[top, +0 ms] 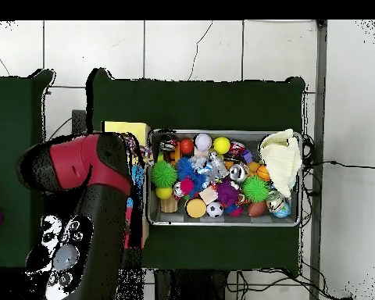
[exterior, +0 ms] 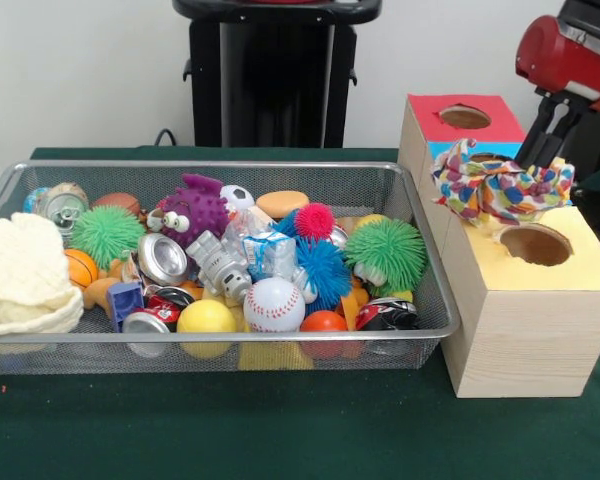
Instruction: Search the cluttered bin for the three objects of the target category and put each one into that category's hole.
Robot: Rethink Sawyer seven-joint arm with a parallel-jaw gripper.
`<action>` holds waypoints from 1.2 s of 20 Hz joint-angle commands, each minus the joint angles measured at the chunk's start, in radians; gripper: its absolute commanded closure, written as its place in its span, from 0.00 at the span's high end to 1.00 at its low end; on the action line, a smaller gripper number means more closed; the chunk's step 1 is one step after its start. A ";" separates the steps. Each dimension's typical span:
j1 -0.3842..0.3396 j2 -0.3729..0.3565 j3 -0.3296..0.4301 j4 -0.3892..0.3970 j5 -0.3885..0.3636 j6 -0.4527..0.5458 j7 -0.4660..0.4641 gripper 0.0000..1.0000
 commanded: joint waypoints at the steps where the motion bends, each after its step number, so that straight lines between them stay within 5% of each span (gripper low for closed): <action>1: 0.009 0.084 0.063 0.122 0.033 -0.093 0.275 0.00; 24: -0.008 0.196 0.109 0.122 0.163 -0.281 0.234 0.00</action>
